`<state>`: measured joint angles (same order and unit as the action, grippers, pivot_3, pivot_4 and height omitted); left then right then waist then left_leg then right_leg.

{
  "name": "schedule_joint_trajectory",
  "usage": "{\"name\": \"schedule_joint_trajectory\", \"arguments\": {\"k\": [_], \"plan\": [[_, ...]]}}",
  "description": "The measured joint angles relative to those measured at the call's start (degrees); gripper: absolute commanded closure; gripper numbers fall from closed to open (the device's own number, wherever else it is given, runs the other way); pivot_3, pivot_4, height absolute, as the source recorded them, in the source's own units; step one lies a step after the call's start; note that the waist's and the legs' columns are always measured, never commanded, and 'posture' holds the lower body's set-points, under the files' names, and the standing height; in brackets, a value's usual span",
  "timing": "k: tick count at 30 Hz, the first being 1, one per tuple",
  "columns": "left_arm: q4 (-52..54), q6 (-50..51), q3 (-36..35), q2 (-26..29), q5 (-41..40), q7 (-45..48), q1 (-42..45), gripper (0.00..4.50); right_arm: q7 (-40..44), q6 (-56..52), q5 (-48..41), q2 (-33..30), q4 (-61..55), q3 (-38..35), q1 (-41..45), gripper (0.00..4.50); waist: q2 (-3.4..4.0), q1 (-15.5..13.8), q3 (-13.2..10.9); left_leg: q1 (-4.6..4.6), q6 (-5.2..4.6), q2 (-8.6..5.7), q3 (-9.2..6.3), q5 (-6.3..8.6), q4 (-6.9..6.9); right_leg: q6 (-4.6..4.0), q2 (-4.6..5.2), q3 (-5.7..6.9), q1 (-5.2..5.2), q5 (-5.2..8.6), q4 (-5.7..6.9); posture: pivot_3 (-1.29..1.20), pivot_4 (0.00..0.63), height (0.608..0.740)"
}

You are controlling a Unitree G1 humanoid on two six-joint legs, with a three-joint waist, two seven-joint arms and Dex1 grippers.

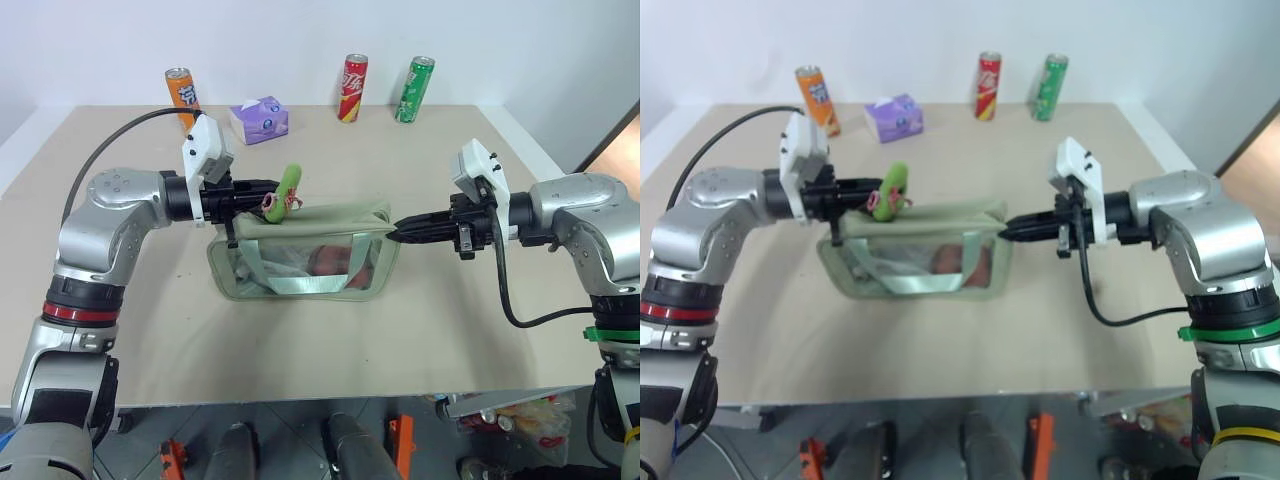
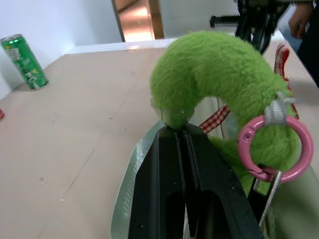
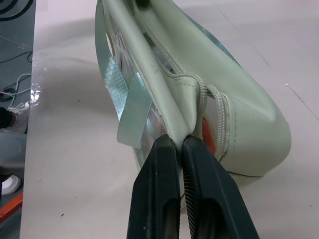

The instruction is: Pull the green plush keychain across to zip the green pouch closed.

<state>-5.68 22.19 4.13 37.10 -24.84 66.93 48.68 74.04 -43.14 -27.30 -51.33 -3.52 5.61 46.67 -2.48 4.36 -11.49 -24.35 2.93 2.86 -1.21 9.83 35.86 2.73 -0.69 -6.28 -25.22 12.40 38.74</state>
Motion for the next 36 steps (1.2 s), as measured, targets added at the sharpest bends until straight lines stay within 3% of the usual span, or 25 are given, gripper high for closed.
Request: {"name": "schedule_joint_trajectory", "arguments": {"k": [9, 14, 20, 36], "plan": [[-6.47, -16.7, 5.17, 1.66, 13.56, 2.27, 7.27, 4.47, -0.51, 0.01, -0.54, 0.33, -0.33, -0.02, -0.07, 4.5, 0.01, 0.13, 0.0, 0.01, -0.01, 0.0, 0.03, -0.01, 0.01, 0.02, 0.0, -0.05, -0.01, -0.03, 0.01, 0.0, 0.15, 0.74], [-6.45, -10.43, 1.82, -2.28, 6.89, 2.24, 11.42, 4.47, -0.5, 0.04, -0.56, 0.48, -0.34, -0.11, -0.07, 4.5, 0.03, 0.28, -0.02, -0.1, -0.01, 0.0, 0.03, 0.0, 0.01, 0.03, -0.01, -0.06, -0.09, -0.03, 0.0, 0.0, 0.15, 0.74], [-2.29, -1.83, -1.13, -2.43, 0.46, 2.58, 12.25, 4.47, -0.43, 0.03, -0.58, 0.76, -0.34, -0.06, -0.08, 4.5, 0.07, 0.55, -0.04, -0.1, -0.05, 0.02, -0.04, 0.02, -0.04, 0.04, -0.04, -0.03, -0.09, 0.02, 0.03, 0.0, 0.15, 0.74], [-3.39, -11.53, 7.58, -3.13, 11.51, 7.12, 10.53, 4.47, -0.53, 0.0, -0.65, 0.8, -0.95, -0.03, -0.5, 4.5, 0.08, 0.32, -0.04, -0.12, -0.05, 0.0, -0.01, 0.02, 0.06, 0.06, -0.03, -0.06, -0.08, 0.0, 0.03, 0.0, 0.15, 0.74]]}}
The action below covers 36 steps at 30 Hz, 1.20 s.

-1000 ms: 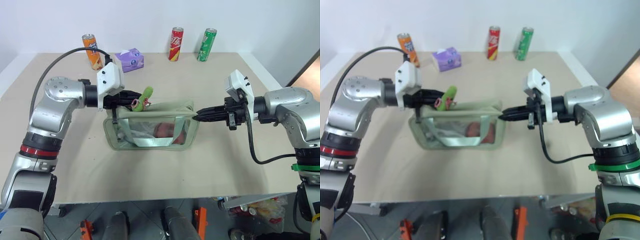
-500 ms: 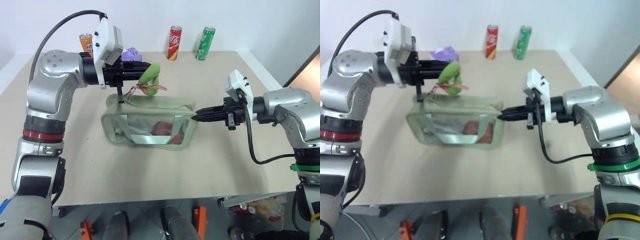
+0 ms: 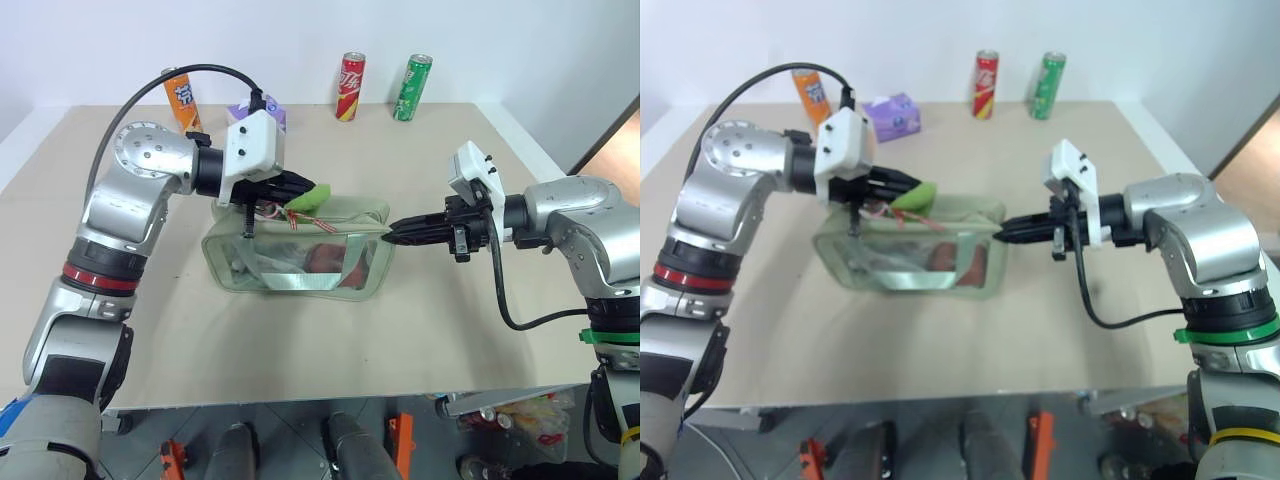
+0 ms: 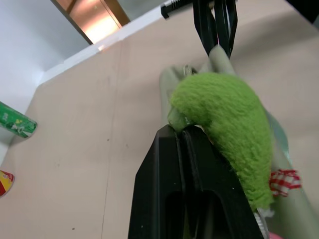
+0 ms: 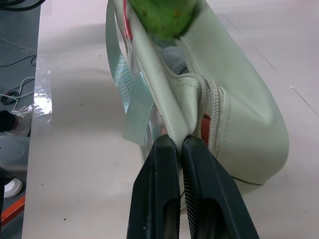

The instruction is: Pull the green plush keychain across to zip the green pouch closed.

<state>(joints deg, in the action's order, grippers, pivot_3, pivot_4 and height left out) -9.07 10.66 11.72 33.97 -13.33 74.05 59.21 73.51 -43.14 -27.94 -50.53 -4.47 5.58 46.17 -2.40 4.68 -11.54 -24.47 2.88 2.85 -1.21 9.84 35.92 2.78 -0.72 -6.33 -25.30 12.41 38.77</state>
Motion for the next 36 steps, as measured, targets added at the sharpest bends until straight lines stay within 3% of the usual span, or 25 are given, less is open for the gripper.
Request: {"name": "schedule_joint_trajectory", "arguments": {"k": [6, 15, 23, 27, 36], "plan": [[-1.82, -0.56, -0.38, -2.55, 0.1, -0.21, 2.3, 4.47, -0.11, -0.03, 0.01, -0.01, 0.0, -0.02, -0.11, 4.5, 0.0, 0.01, 0.0, 0.0, 0.0, 0.0, -0.01, 0.0, 0.03, 0.02, 0.0, 0.0, 0.0, -0.01, 0.01, 0.0, 0.15, 0.74], [-3.47, 4.96, -7.47, -4.22, -5.05, -5.87, 4.86, 1.59, -0.12, 0.01, 0.0, 0.11, 0.0, -0.02, -0.11, 4.5, 0.0, -0.04, 0.0, -0.03, 0.0, 0.0, -0.02, 0.0, 0.04, 0.03, 0.0, 0.01, 0.0, -0.02, 0.01, 0.0, 0.15, 0.74], [-0.27, 9.68, -10.56, -1.54, -10.14, -4.82, 3.87, 1.59, 0.08, 0.18, 0.05, 0.6, 0.16, 0.01, -0.05, 4.5, 0.01, 0.07, 0.0, 0.0, 0.0, 0.0, -0.02, 0.0, 0.04, 0.04, -0.01, 0.01, 0.0, -0.02, 0.03, 0.0, 0.15, 0.74], [2.62, 12.04, -11.14, 3.04, -11.35, -2.76, 0.91, 1.59, 0.36, 0.57, 0.09, 1.01, 0.41, 0.48, 0.65, 4.5, 0.01, 0.3, -0.01, 0.02, 0.0, 0.01, -0.02, 0.0, 0.02, 0.02, -0.01, 0.01, 0.0, -0.01, 0.05, 0.0, 0.15, 0.74], [4.44, 9.38, -7.0, 12.1, -6.08, 3.94, -5.26, 1.59, 0.57, 0.84, 0.14, 1.36, 1.23, 0.55, 1.23, 4.5, 0.02, 0.26, -0.01, 0.0, 0.0, 0.02, -0.01, 0.0, 0.04, 0.0, 0.0, 0.02, -0.01, 0.0, 0.05, 0.0, 0.15, 0.74]]}}
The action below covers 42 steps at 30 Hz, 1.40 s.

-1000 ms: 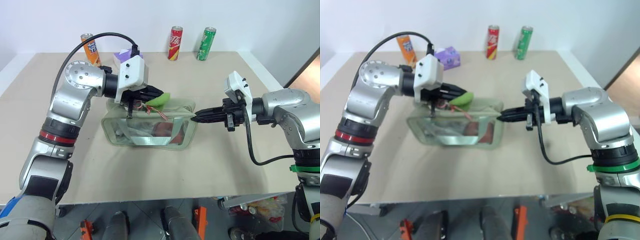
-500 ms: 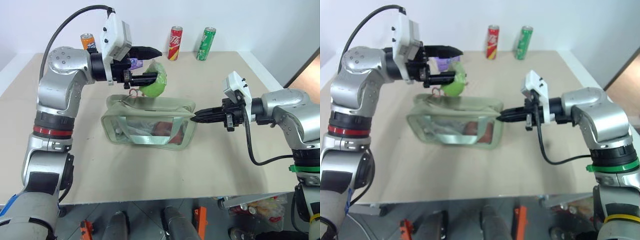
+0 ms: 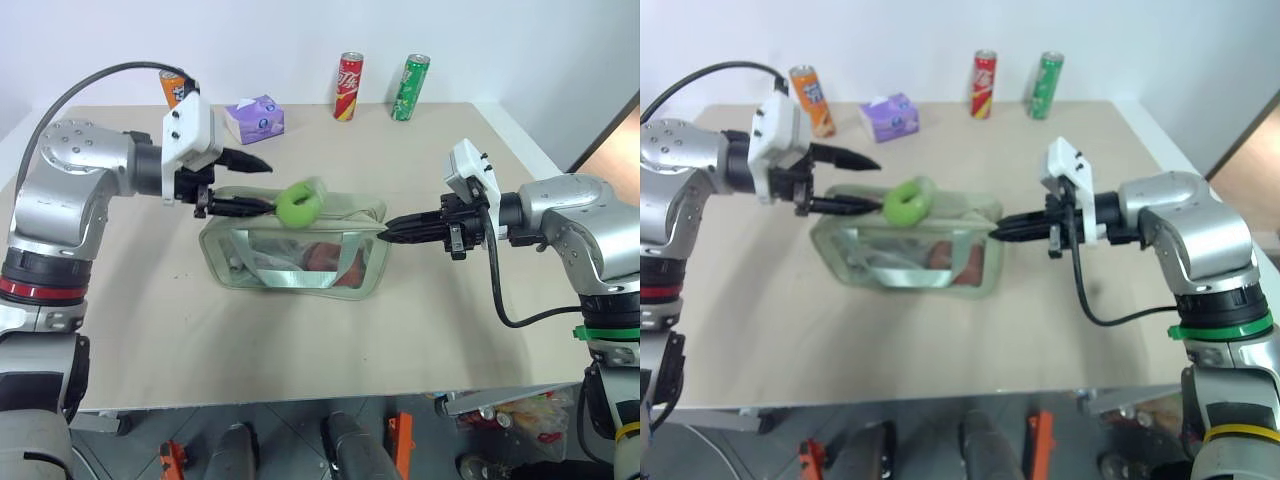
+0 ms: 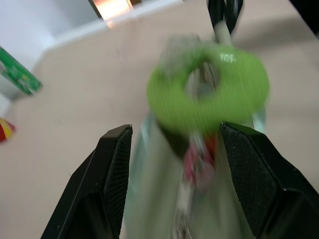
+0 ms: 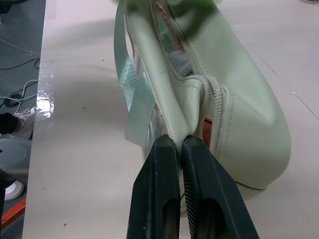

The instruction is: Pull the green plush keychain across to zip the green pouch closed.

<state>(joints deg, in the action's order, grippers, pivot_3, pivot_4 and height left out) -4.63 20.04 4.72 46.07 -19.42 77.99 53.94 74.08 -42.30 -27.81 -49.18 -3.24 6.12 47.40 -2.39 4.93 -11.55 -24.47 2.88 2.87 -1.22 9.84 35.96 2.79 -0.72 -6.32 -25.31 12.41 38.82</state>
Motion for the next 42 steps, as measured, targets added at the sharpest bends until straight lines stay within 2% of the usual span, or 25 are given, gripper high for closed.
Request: {"name": "schedule_joint_trajectory", "arguments": {"k": [7, 10, 15, 18, 20, 22, 26, 35, 42], "plan": [[2.58, 1.19, -0.75, 2.24, -0.74, 0.0, -0.02, 1.59, -0.01, 0.09, 0.0, 0.36, 0.01, 0.0, 0.01, 4.5, 0.01, 0.09, 0.0, 0.02, 0.0, 0.02, 0.0, 0.0, -0.01, -0.01, -0.02, 0.0, -0.02, 0.01, 0.03, 0.0, 0.15, 0.74], [3.38, 4.92, -4.35, 2.92, -3.96, -0.95, -0.01, 1.59, -0.04, 0.09, 0.0, 0.49, 0.0, 0.0, 0.01, 4.5, 0.01, 0.15, -0.01, 0.02, 0.0, 0.03, 0.0, 0.0, -0.01, -0.01, -0.02, 0.0, -0.02, 0.01, 0.03, 0.0, 0.15, 0.74], [3.58, 15.09, -16.06, 4.16, -13.64, -6.77, -0.13, 1.59, -0.17, 0.09, 0.0, 0.95, -0.01, 0.02, 0.01, 4.5, 0.01, 0.48, 0.0, 0.02, 0.0, 0.04, -0.01, 0.0, -0.01, -0.01, -0.02, 0.02, -0.02, 0.01, 0.04, 0.0, 0.15, 0.74], [5.13, 21.07, -25.58, 5.98, -20.01, -9.24, -7.42, 1.59, -0.19, 0.13, 0.01, 1.47, 0.09, 0.35, 0.0, 4.5, 0.06, 1.1, 0.02, 0.13, -0.07, 0.05, 0.04, 0.04, -0.06, -0.08, 0.0, 0.01, 0.0, 0.07, 0.11, 0.0, 0.15, 0.74], [8.24, 22.81, -29.68, 6.43, -21.15, -10.52, -18.44, 1.59, -0.07, 0.39, 0.04, 1.63, 0.37, 0.55, -0.09, 4.5, 0.16, 1.2, 0.07, 0.3, -0.12, 0.05, 0.1, 0.08, -0.13, -0.14, 0.03, -0.01, 0.09, 0.2, 0.22, 0.0, 0.15, 0.74], [9.01, 24.2, -30.52, 4.55, -21.32, -12.35, -27.44, 1.59, 0.01, 0.62, 0.13, 1.81, 0.87, 0.62, 0.06, 4.5, 0.11, 1.01, 0.05, 0.22, -0.12, 0.08, -0.04, 0.07, -0.11, -0.17, -0.01, 0.15, 0.05, 0.19, 0.23, 0.0, 0.15, 0.74], [11.05, 25.46, -31.86, 1.47, -23.99, -15.47, -35.21, 1.59, 0.33, 0.96, 0.56, 1.97, 1.32, 0.65, 0.36, 4.5, -0.29, 0.86, 0.07, 0.15, -0.11, 0.12, -0.14, 0.06, 0.03, -0.45, -0.02, 0.26, 0.05, 0.27, 0.23, 0.0, 0.15, 0.74], [13.79, 25.0, -31.23, 0.11, -26.0, -18.01, -38.68, 1.59, 0.95, 0.93, 0.73, 2.13, 1.32, 0.78, 0.37, 4.5, -0.29, 0.88, 0.08, 0.21, -0.1, 0.09, 0.0, 0.06, 0.01, -0.45, 0.0, 0.14, 0.04, 0.26, 0.23, 0.0, 0.15, 0.74], [12.6, 22.47, -26.65, 0.18, -24.33, -16.54, -39.02, 1.59, 0.93, 0.64, 0.71, 1.98, 1.08, 0.77, 0.36, 4.5, -0.29, 0.89, 0.08, 0.19, -0.1, 0.09, 0.01, 0.07, -0.01, -0.48, 0.0, 0.13, 0.02, 0.28, 0.22, 0.0, 0.15, 0.74]]}}
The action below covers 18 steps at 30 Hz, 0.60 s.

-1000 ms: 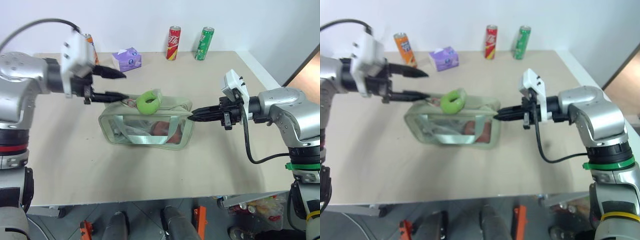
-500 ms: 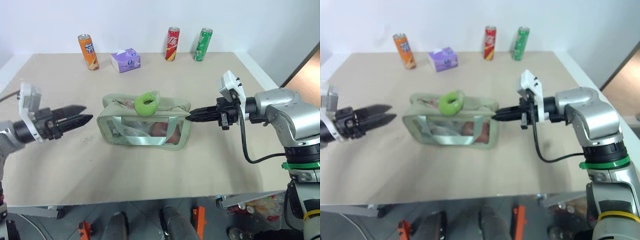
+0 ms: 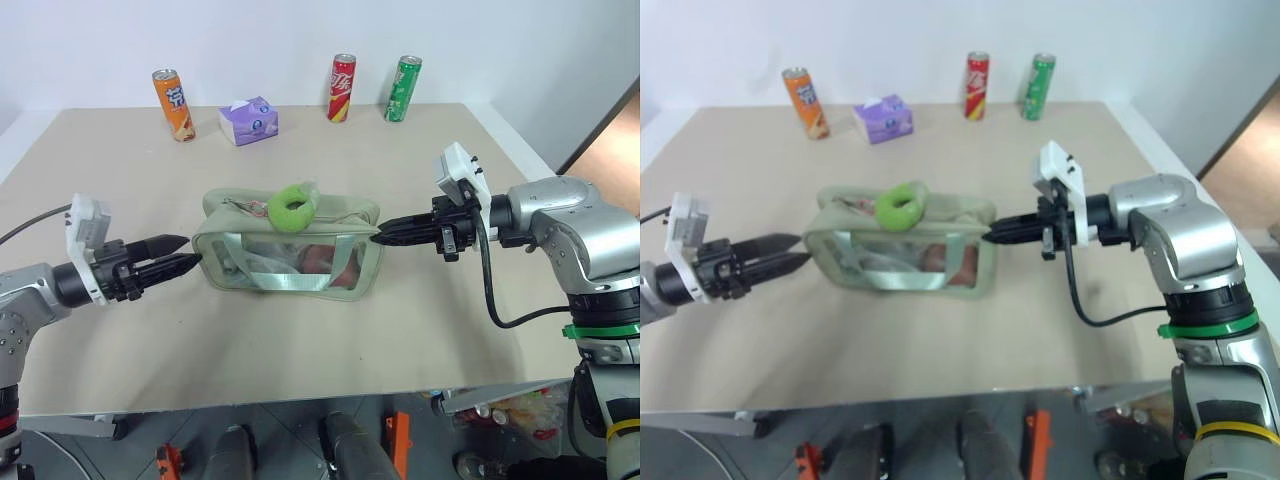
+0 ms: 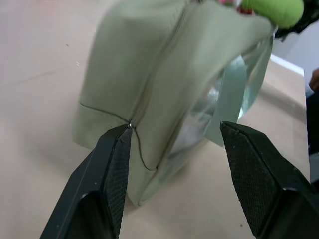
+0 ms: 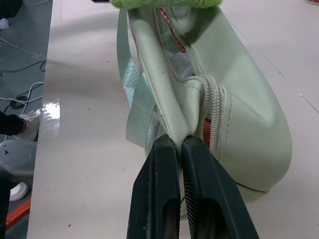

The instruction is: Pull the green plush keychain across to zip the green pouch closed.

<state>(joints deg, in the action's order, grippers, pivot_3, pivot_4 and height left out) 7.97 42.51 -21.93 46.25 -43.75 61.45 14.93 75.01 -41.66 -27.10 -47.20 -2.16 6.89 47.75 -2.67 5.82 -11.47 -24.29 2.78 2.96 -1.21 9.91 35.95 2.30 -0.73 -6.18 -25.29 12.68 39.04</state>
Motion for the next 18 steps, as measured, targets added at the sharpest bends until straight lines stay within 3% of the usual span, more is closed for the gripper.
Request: {"name": "schedule_joint_trajectory", "arguments": {"k": [6, 10, 15, 18], "plan": [[-2.21, -1.7, 2.21, 0.01, 1.19, 0.36, 2.12, 1.59, -0.14, -0.59, -0.03, -0.15, -0.51, 0.0, -0.04, 4.5, 0.0, 0.02, 0.0, 0.0, 0.0, 0.0, 0.03, 0.0, 0.0, 0.01, 0.01, -0.02, 0.0, 0.0, 0.0, 0.0, 0.15, 0.74], [-2.96, -2.66, 3.3, -0.11, 1.77, -0.07, 4.41, 2.68, -0.21, -0.95, -0.06, -0.47, -0.94, -0.02, -0.1, 4.5, 0.0, -0.04, 0.0, -0.02, 0.0, 0.0, 0.0, 0.0, -0.01, 0.0, 0.0, 0.0, 0.0, 0.0, 0.0, 0.0, 0.15, 0.74], [-2.92, -2.91, 3.59, -0.33, 1.49, 0.14, 5.38, 4.45, -0.3, -0.96, -0.16, -0.52, -1.07, -0.03, -0.12, 4.5, 0.0, 0.04, 0.0, 0.0, 0.0, 0.0, 0.01, 0.0, -0.03, 0.0, 0.0, -0.01, -0.01, 0.0, -0.01, 0.0, 0.15, 0.74], [-2.92, -2.9, 3.59, -0.5, 0.93, 0.12, 5.37, 4.45, -0.32, -0.96, -0.16, -0.6, -1.07, -0.03, -0.12, 4.5, 0.0, 0.03, 0.0, -0.01, 0.0, -0.01, 0.02, 0.0, -0.03, 0.01, 0.01, -0.03, -0.01, 0.0, -0.01, 0.0, 0.15, 0.74]]}}
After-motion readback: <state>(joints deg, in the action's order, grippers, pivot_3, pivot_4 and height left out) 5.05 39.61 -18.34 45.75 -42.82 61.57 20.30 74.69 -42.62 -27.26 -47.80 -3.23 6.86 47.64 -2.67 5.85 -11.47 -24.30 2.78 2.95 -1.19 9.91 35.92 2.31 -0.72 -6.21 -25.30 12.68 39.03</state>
